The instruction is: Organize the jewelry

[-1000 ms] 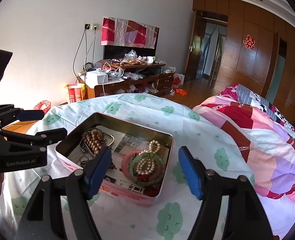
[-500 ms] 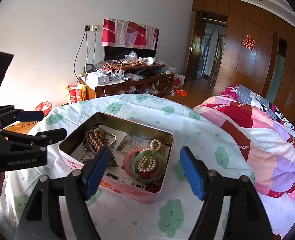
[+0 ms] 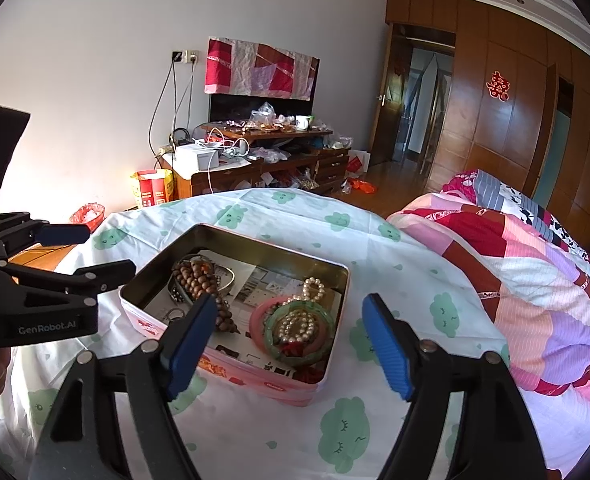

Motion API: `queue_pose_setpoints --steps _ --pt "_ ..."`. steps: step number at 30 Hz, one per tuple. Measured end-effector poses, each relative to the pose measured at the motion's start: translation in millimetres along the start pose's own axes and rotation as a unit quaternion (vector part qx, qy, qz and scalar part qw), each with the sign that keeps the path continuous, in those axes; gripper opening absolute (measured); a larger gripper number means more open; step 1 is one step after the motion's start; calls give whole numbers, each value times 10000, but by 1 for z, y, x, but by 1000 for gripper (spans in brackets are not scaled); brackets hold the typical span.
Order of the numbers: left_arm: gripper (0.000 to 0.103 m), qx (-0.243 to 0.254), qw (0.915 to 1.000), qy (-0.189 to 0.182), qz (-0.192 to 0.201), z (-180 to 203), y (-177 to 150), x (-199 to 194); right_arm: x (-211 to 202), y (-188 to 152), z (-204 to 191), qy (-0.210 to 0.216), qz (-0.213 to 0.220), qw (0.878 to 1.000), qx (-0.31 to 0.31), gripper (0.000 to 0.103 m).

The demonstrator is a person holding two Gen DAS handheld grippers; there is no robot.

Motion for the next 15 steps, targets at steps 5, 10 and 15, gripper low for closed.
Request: queue_pose_setpoints --steps 5,10,15 --pt "70 -5 10000 25 -10 0 0 0 -1 0 -1 -8 -2 10000 8 78" --pt "70 9 10000 10 0 0 -2 -2 -1 -1 0 -34 3 10000 38 79" --pt "70 10 10000 -56 40 -1 -2 -5 -5 -1 3 -61 85 9999 80 81"
Point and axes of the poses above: each gripper's, at about its wrist camera, not at the fingertips, and x roughly the way its jaws point, z to its right, y to its top, the point moved 1 cm from there along x, roughly the way its jaws point, and after that the axes turned 4 degrees about y, right-handed, at the moved point
